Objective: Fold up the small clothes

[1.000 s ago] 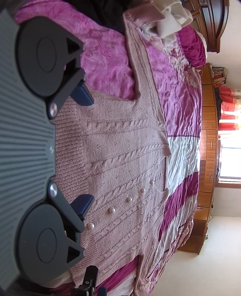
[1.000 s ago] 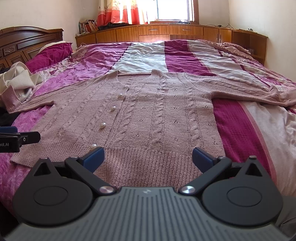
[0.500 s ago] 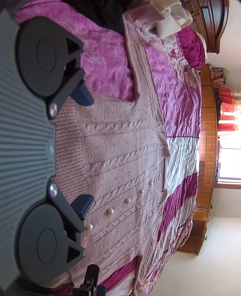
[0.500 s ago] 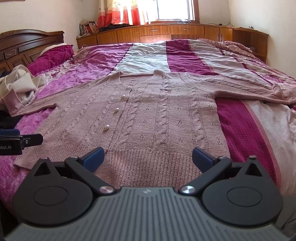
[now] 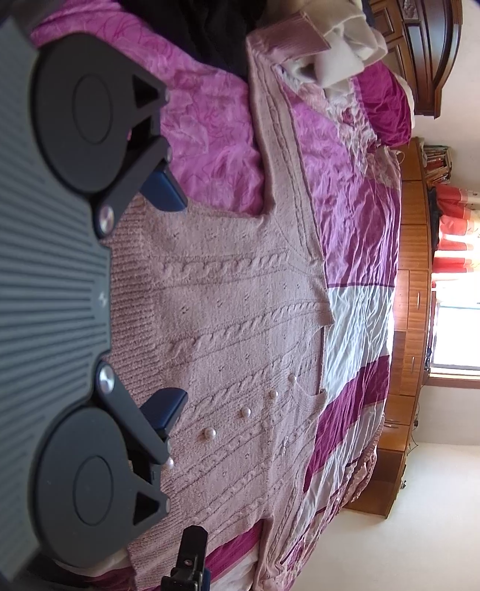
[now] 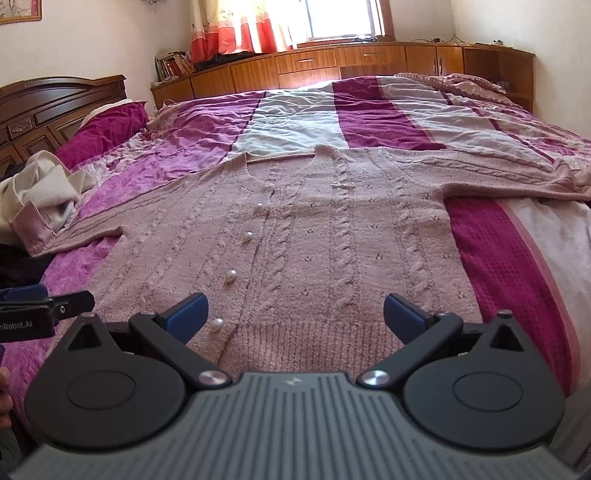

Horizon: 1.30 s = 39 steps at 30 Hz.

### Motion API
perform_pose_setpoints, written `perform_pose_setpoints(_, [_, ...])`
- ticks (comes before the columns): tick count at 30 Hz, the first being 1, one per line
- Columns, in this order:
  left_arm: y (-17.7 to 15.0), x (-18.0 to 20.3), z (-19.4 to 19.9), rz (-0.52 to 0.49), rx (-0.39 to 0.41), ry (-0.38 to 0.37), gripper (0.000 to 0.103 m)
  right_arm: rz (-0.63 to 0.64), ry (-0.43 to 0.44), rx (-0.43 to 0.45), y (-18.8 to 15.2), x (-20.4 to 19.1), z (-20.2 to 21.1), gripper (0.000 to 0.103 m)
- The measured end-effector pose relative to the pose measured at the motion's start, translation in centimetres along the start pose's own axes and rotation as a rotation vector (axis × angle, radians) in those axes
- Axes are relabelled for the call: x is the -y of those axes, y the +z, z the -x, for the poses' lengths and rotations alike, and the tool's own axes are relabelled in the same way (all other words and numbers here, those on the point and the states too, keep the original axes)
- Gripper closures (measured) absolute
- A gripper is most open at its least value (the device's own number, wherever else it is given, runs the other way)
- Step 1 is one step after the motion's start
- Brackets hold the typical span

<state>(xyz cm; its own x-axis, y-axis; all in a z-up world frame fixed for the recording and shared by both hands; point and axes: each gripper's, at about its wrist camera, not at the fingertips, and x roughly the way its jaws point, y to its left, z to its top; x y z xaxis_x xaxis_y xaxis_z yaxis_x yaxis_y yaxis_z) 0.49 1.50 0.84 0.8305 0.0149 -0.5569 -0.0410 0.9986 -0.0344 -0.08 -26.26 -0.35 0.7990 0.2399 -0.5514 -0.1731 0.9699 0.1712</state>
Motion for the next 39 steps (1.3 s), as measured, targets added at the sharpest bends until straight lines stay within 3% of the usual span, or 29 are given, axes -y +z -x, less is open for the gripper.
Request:
perform_pose_setpoints(9, [1.7,-3.1,0.2,0.088,-0.014,0.054,0.0,0.063,0.055,0.04,2.4,-3.0,-0.6,0.0])
perform_pose_setpoints(14, [2.7,-4.7,0.1,0.123,-0.006,0.051,0.0,0.047,0.178,0.051,4.5,-5.4,-1.3,0.0])
perform_pose_setpoints(24, [5.5,-8.3,-1.4,0.12,0.044,0.083,0.0,0.132,0.21,0.115,7.6,-11.7,-3.1,0.0])
perform_pose_setpoints(30, [6.6,-11.8,-2.3,0.153,0.068,0.159,0.0,0.111,0.243,0.104,9.6,-14.5,-5.2,0.0])
perform_pose_setpoints(36, [6.8,-16.4,-2.9,0.205,0.085,0.23,0.0,0.069,0.22,0.104,9.6,-16.9,-9.5,0.0])
perform_pose_setpoints(39, [6.9,-18.9,-3.5,0.245,0.091,0.267,0.0,0.106,0.271,0.099,9.6,-18.8,-11.4,0.0])
